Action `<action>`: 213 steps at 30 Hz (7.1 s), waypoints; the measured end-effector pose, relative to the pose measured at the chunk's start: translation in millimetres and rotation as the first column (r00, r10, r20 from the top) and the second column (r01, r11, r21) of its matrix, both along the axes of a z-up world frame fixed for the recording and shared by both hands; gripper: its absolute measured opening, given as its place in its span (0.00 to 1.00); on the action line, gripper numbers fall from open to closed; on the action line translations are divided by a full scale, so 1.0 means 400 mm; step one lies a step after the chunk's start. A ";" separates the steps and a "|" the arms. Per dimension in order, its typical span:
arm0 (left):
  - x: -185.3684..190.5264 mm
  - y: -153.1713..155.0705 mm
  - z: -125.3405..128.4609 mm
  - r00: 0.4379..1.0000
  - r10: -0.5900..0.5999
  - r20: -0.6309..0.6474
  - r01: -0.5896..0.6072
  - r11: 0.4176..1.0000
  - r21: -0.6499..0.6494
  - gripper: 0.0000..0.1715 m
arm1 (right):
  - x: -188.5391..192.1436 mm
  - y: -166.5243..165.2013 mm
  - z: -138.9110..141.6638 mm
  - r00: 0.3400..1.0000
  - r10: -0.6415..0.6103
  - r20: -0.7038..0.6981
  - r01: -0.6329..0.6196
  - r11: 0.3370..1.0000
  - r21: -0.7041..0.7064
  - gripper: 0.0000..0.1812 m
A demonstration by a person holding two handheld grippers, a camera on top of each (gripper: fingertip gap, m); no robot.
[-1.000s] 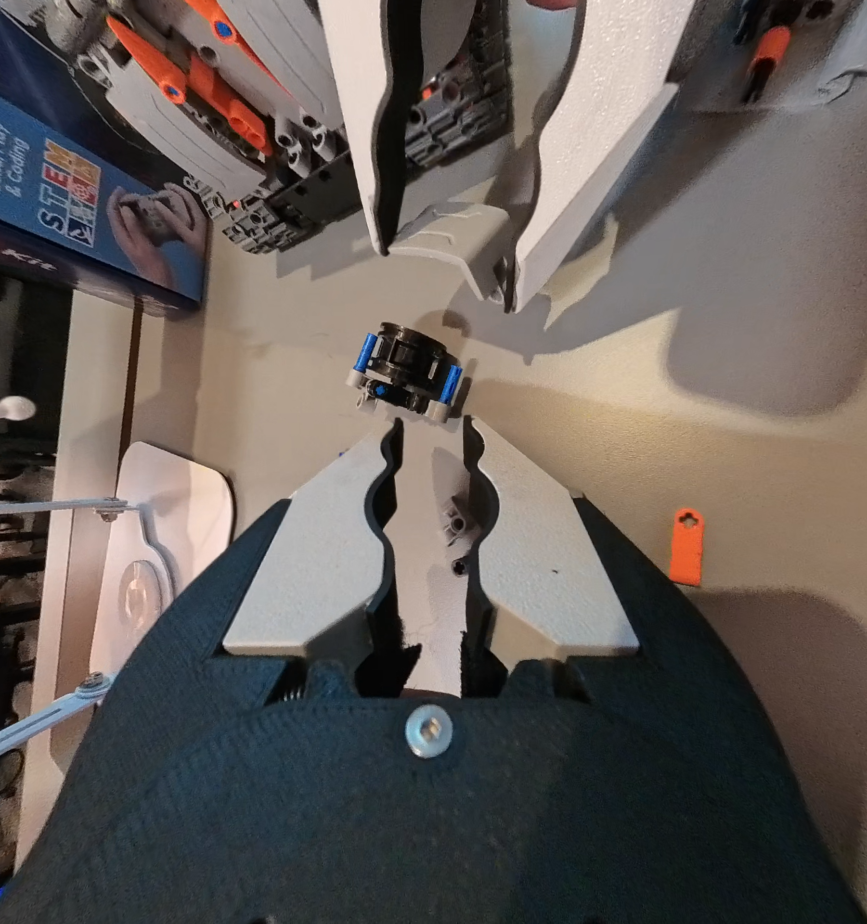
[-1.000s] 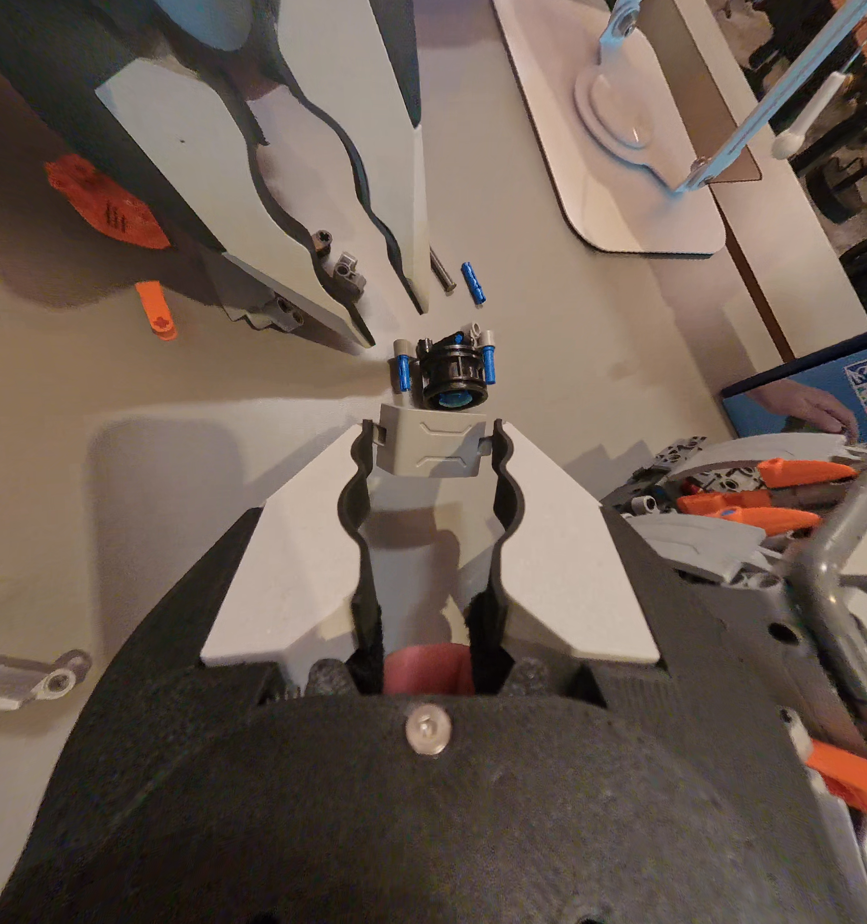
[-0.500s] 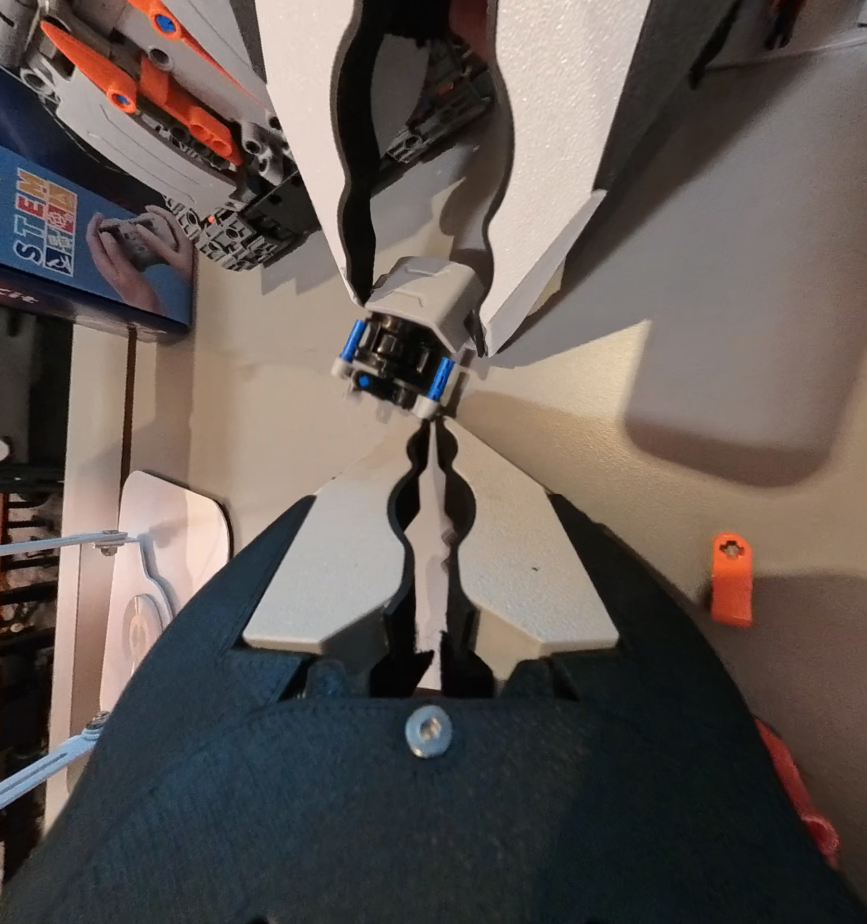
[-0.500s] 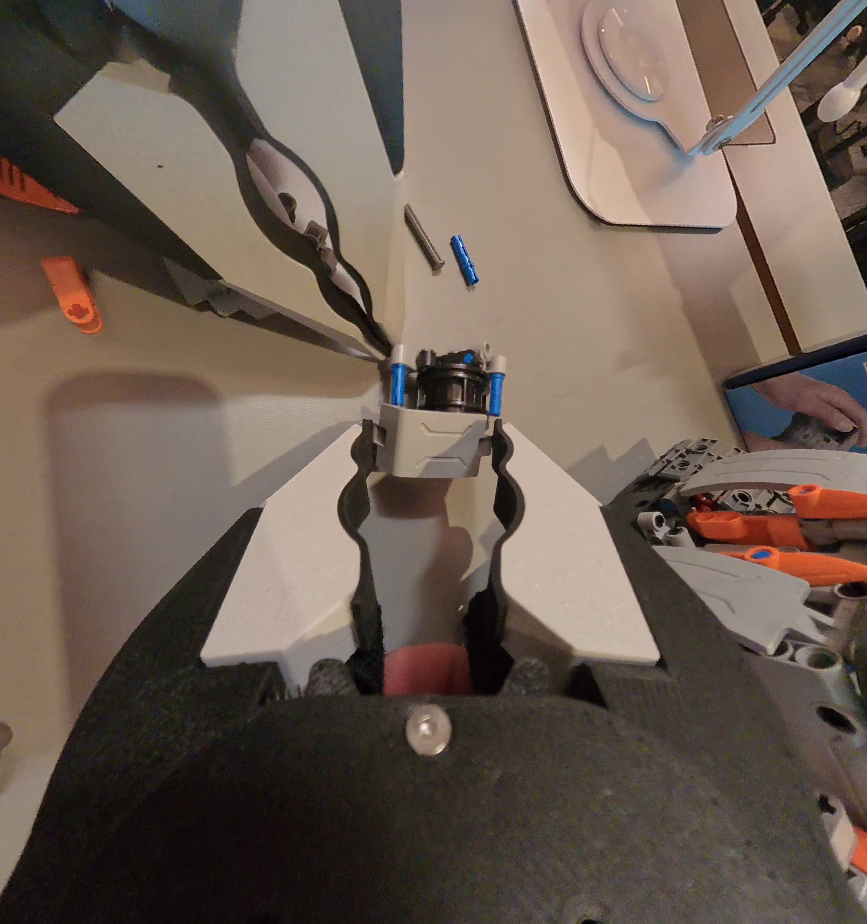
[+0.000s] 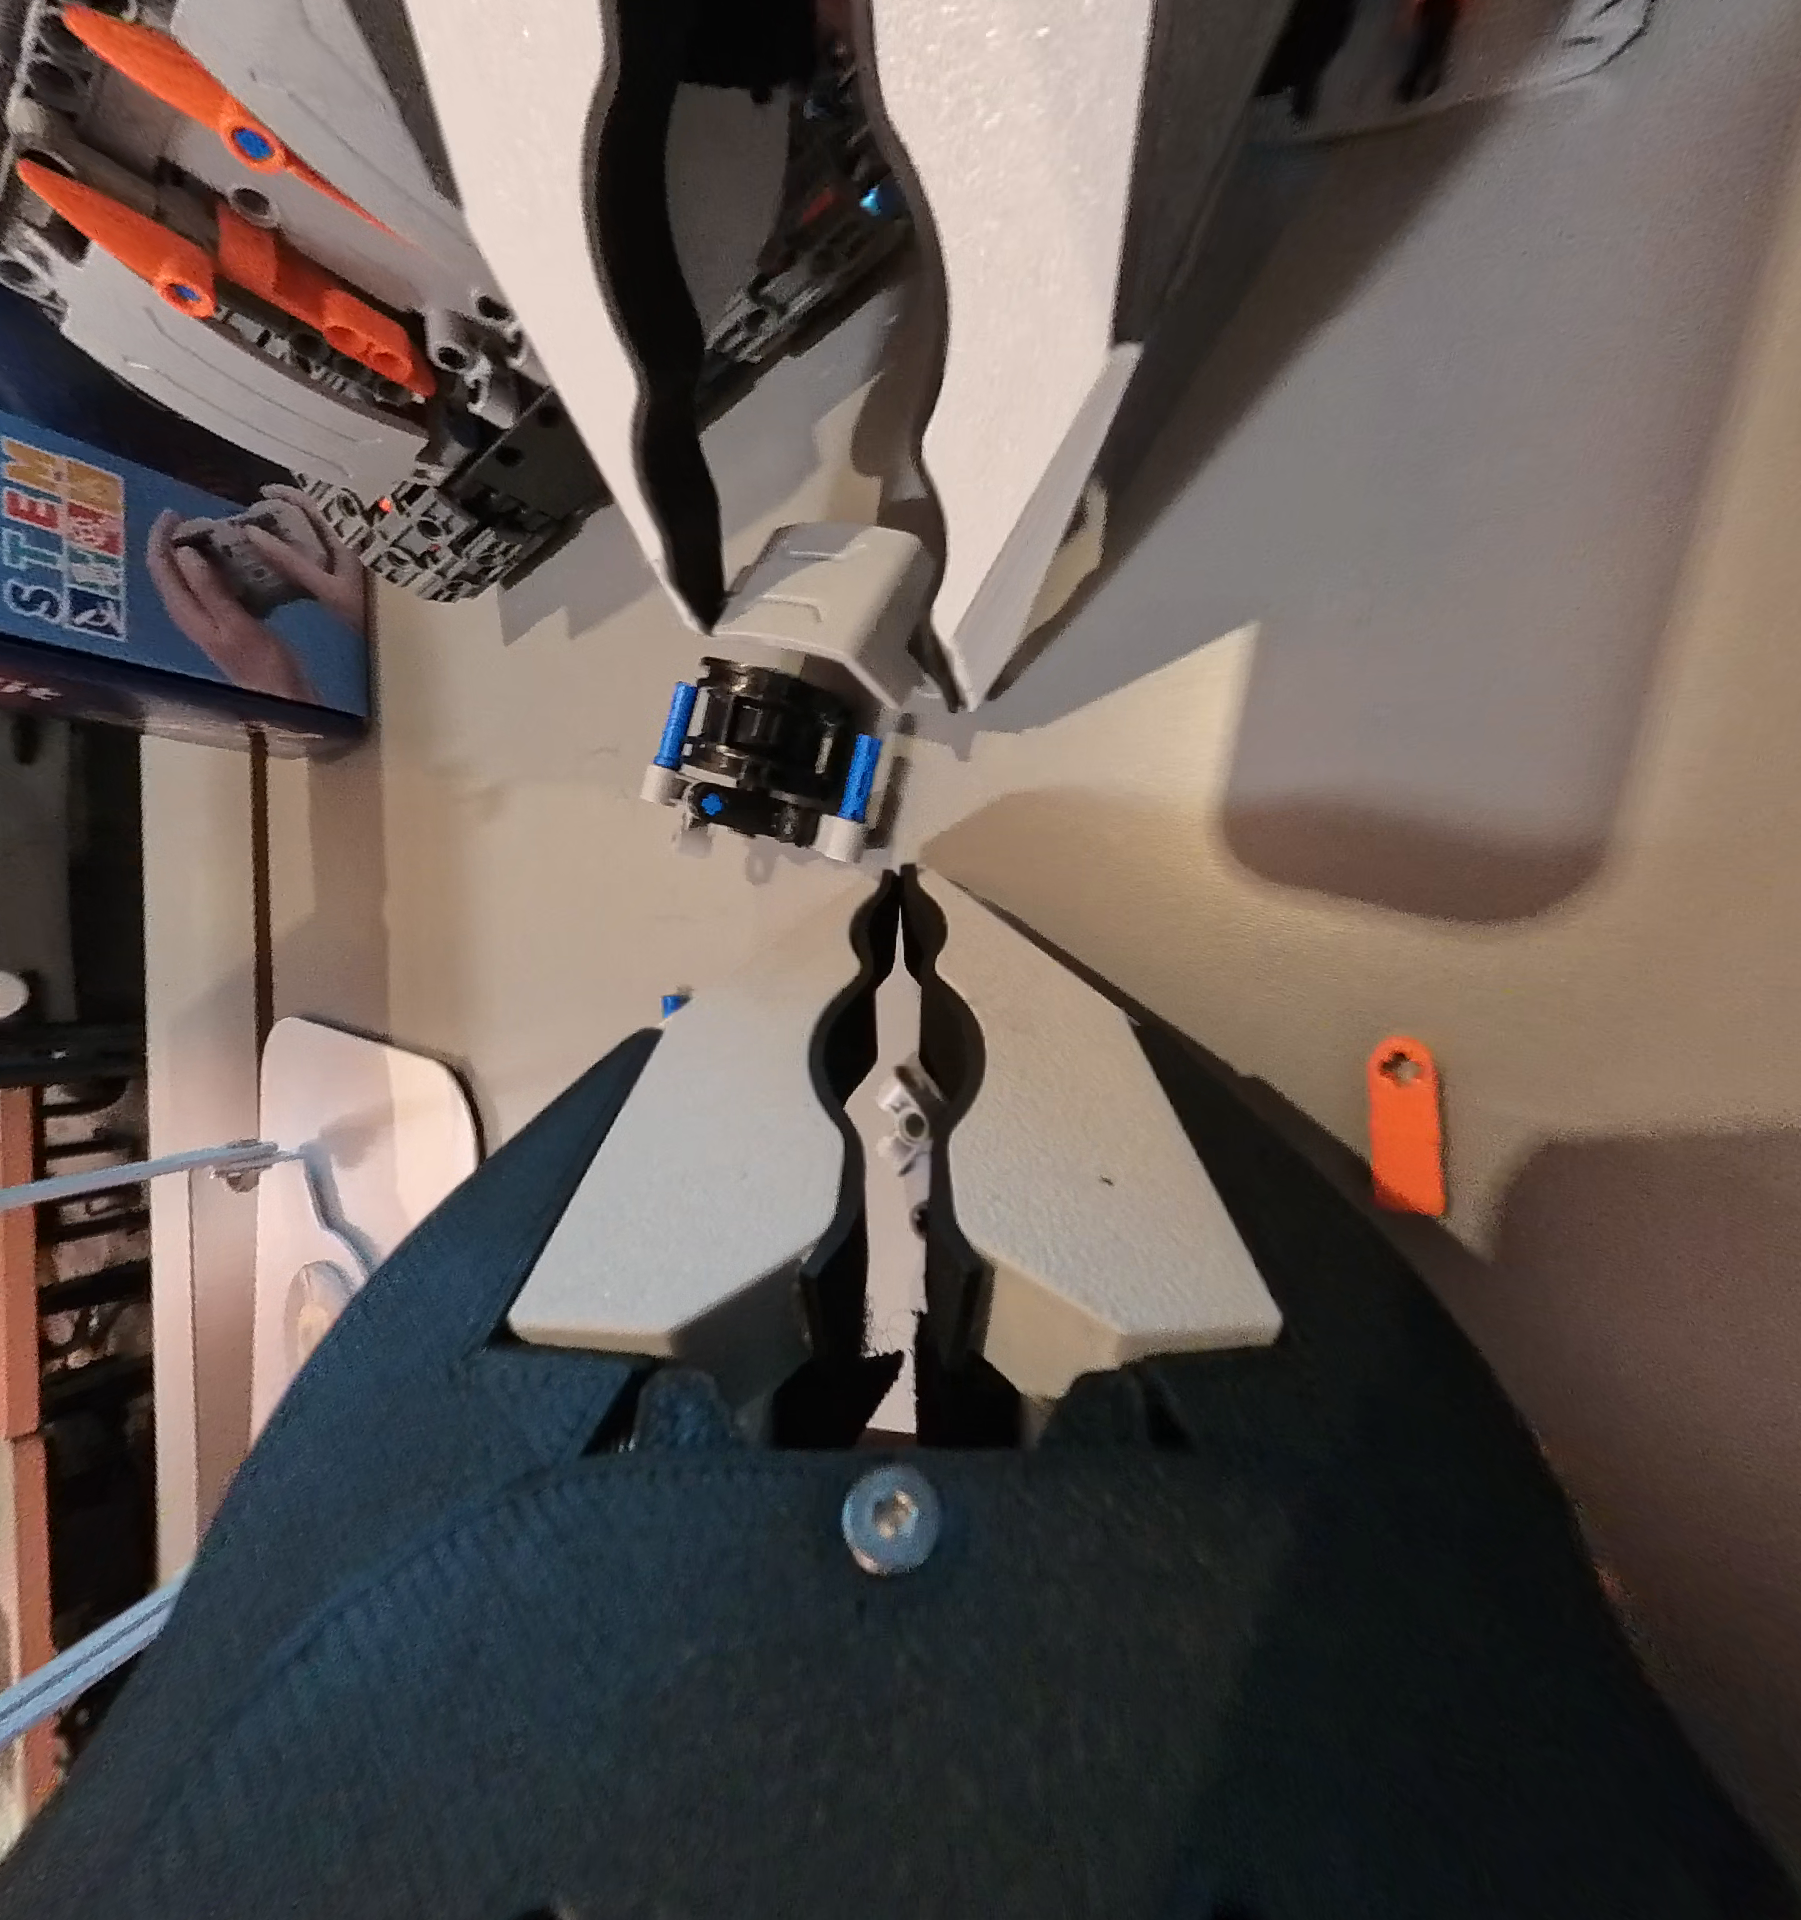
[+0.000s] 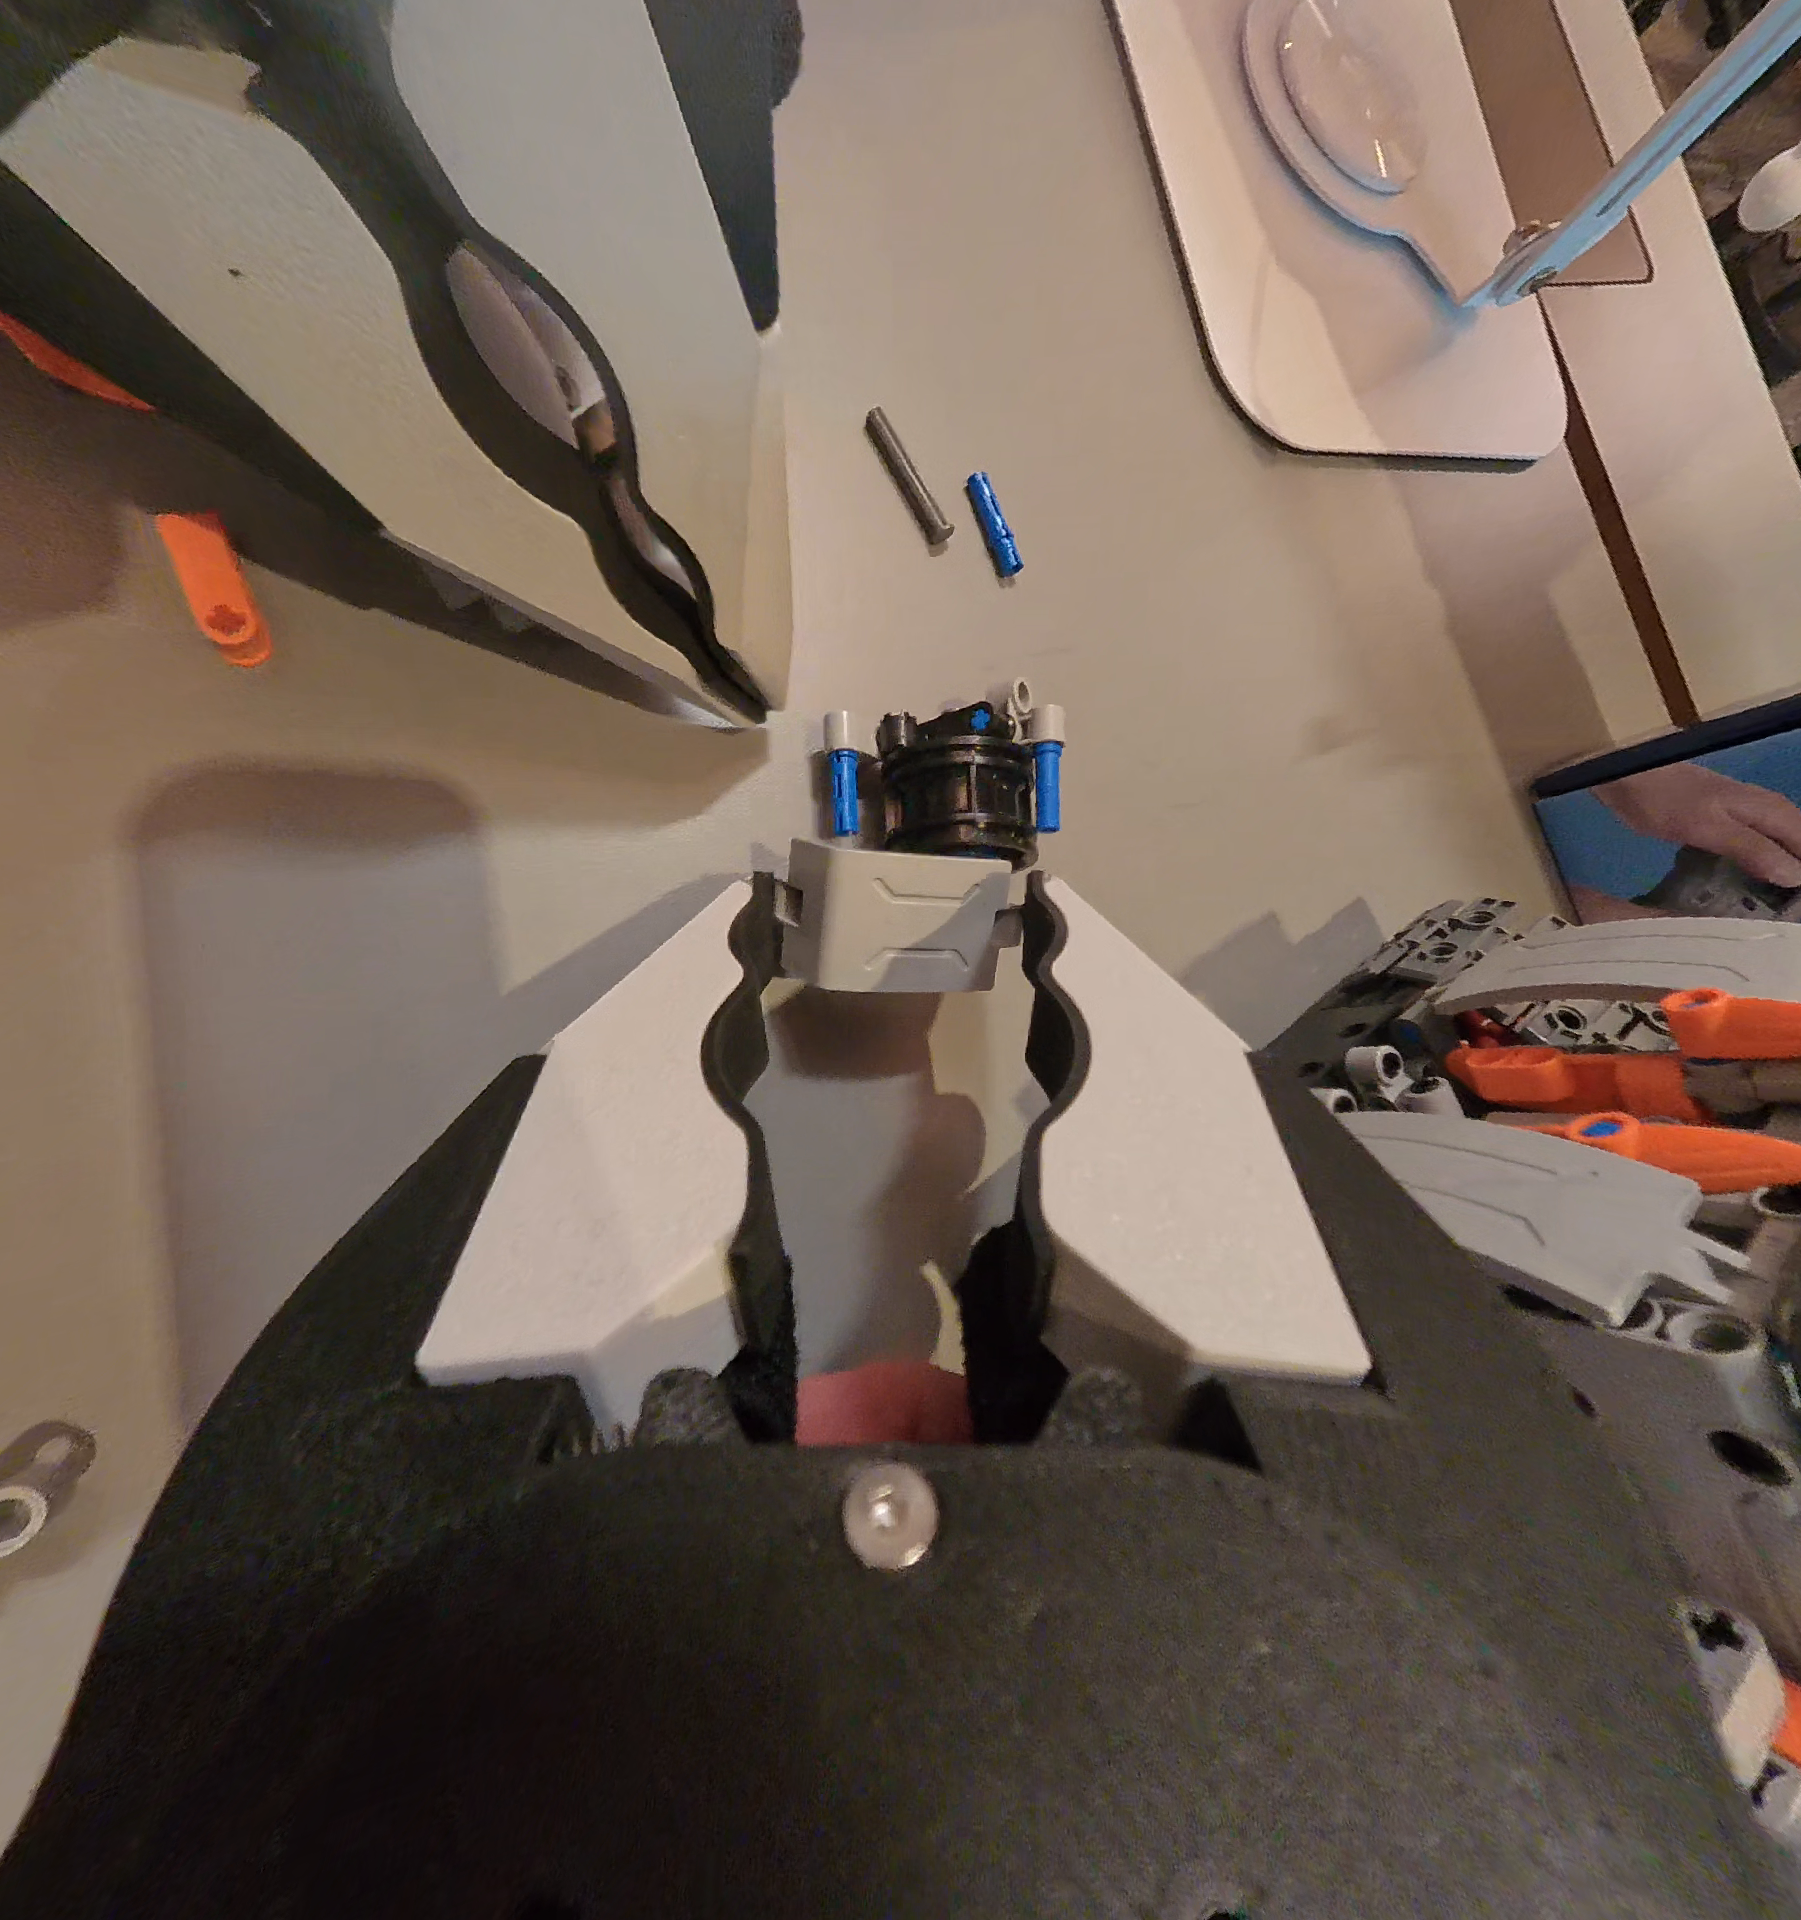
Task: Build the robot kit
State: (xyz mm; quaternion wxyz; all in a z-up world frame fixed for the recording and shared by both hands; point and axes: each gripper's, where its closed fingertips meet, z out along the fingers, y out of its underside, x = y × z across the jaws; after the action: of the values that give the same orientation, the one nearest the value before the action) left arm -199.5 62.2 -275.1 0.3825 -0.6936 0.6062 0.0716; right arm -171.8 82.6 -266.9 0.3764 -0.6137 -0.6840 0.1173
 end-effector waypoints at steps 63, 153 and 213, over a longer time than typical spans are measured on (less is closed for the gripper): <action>0.021 -0.043 0.040 0.996 0.011 0.085 0.001 0.991 -0.136 0.26 | 0.050 -0.049 -0.002 0.992 0.104 0.065 -0.100 0.993 -0.062 0.25; 0.093 -0.012 0.020 0.923 0.107 0.370 0.135 0.810 -0.570 0.11 | 0.071 -0.104 0.003 0.977 0.215 0.010 -0.214 0.974 -0.071 0.26; 0.124 -0.048 0.048 0.960 0.006 0.280 0.037 0.988 -0.149 0.10 | 0.088 -0.103 0.006 0.947 0.320 0.025 -0.321 0.943 0.090 0.26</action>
State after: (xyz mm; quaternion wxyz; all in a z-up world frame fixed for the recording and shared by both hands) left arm -150.0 43.0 -256.0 0.4106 -0.7191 0.5553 -0.0766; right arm -136.5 41.2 -264.7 0.3770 -0.4766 -0.7814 0.1418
